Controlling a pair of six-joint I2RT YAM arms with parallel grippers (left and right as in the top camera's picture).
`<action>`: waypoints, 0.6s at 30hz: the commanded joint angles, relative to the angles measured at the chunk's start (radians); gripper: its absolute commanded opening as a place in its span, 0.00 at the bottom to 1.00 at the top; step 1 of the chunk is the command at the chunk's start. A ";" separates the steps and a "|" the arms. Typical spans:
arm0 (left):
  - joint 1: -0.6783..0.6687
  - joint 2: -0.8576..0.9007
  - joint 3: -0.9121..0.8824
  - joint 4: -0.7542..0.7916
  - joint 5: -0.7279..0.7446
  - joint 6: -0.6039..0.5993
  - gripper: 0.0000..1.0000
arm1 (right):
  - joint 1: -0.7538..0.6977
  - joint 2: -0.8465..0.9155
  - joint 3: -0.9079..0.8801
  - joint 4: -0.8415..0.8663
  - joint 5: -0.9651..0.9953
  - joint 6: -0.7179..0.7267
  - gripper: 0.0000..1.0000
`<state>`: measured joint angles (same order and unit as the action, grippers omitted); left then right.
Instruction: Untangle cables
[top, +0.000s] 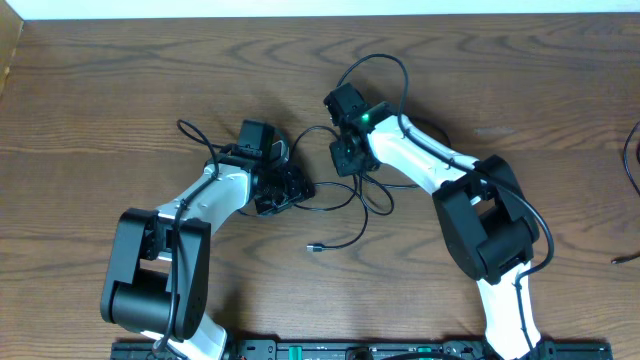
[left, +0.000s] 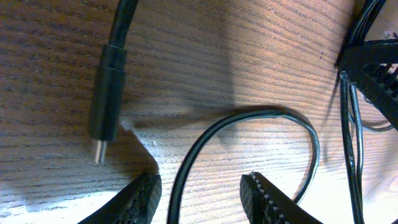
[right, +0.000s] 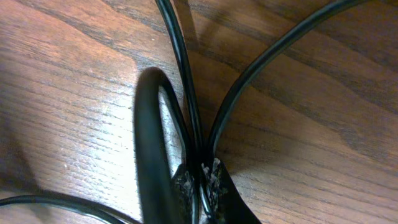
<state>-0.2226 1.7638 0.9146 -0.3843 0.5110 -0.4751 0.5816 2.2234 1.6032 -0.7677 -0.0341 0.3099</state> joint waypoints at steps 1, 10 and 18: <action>0.006 0.045 -0.042 -0.018 -0.051 -0.009 0.48 | -0.029 0.215 -0.118 -0.061 -0.024 0.018 0.01; 0.006 0.045 -0.042 -0.022 -0.051 -0.009 0.48 | -0.100 0.105 -0.117 -0.086 -0.029 0.013 0.01; 0.006 0.045 -0.042 -0.027 -0.050 -0.009 0.48 | -0.201 -0.109 -0.117 -0.108 -0.056 -0.012 0.01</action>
<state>-0.2226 1.7638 0.9146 -0.3870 0.5110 -0.4751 0.4320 2.1403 1.5261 -0.8581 -0.1596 0.3088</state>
